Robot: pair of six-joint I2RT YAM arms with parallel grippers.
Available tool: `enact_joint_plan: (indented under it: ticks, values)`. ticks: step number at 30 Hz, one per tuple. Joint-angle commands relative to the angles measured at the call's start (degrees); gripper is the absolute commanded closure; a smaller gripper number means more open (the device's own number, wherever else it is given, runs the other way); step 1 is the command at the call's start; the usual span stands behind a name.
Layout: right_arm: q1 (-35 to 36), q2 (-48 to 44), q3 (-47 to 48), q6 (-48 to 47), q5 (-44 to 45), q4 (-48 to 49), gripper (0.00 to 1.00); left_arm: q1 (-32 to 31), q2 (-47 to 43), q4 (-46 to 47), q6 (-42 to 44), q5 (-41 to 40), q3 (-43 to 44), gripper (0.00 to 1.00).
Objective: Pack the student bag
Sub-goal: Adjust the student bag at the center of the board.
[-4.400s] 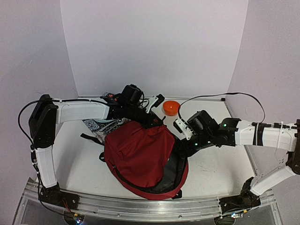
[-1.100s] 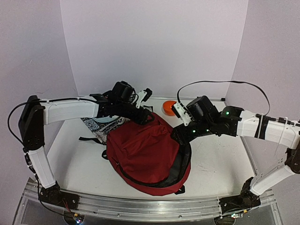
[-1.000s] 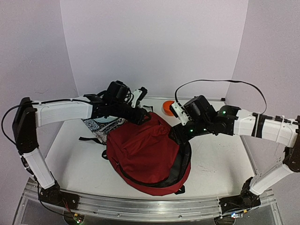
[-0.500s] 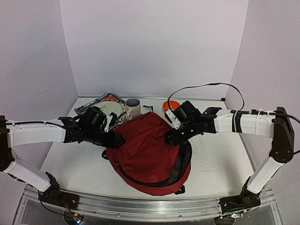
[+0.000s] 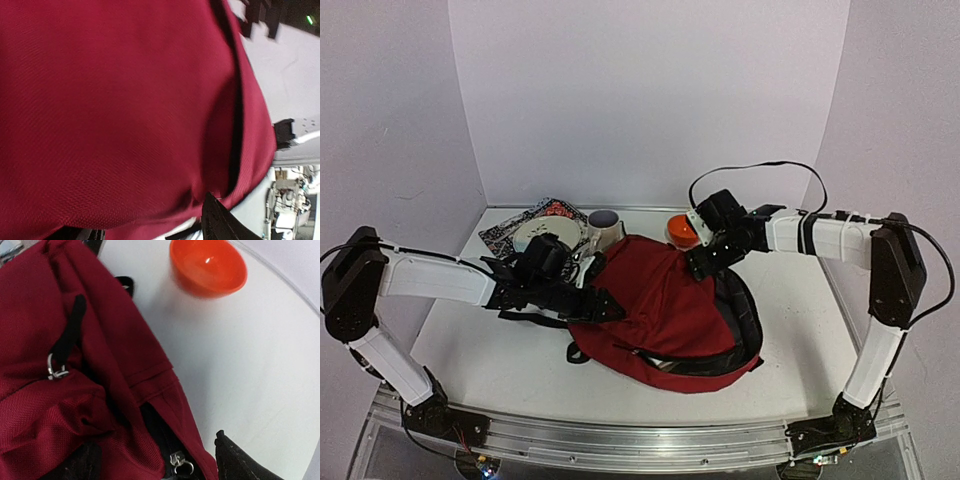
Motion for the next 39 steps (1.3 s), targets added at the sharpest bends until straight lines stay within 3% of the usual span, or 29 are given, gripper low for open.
enact_joint_plan:
  ticks: [1,7,17,23,31,39]
  values:
    - [-2.67,3.57,8.85,-6.0,2.88,0.78,0.22,-2.02,2.49,8.89,-2.36,5.2,6.27,0.34]
    - [-2.86,2.2,12.32,-4.4,2.39,-3.97,0.23,-2.44,1.0,8.54,-1.08,0.29,7.87,0.33]
    - [11.52,-14.61,-0.21,15.9,6.25,-12.57,0.21,-3.3,-10.18,-3.37,4.99,-14.03,-0.63,0.3]
    - [14.42,-20.75,-8.14,26.87,2.58,-17.08,0.23,-3.05,-15.06,-7.41,6.04,-21.48,-4.21,0.26]
    - [15.73,-22.46,-16.43,31.74,-5.39,-17.41,0.3,-1.89,-8.68,-5.91,5.5,-22.22,-3.76,0.26]
    - [15.23,-18.63,-17.46,27.9,3.42,-15.75,0.32,-1.84,-3.43,0.53,5.12,-14.06,-3.34,0.36]
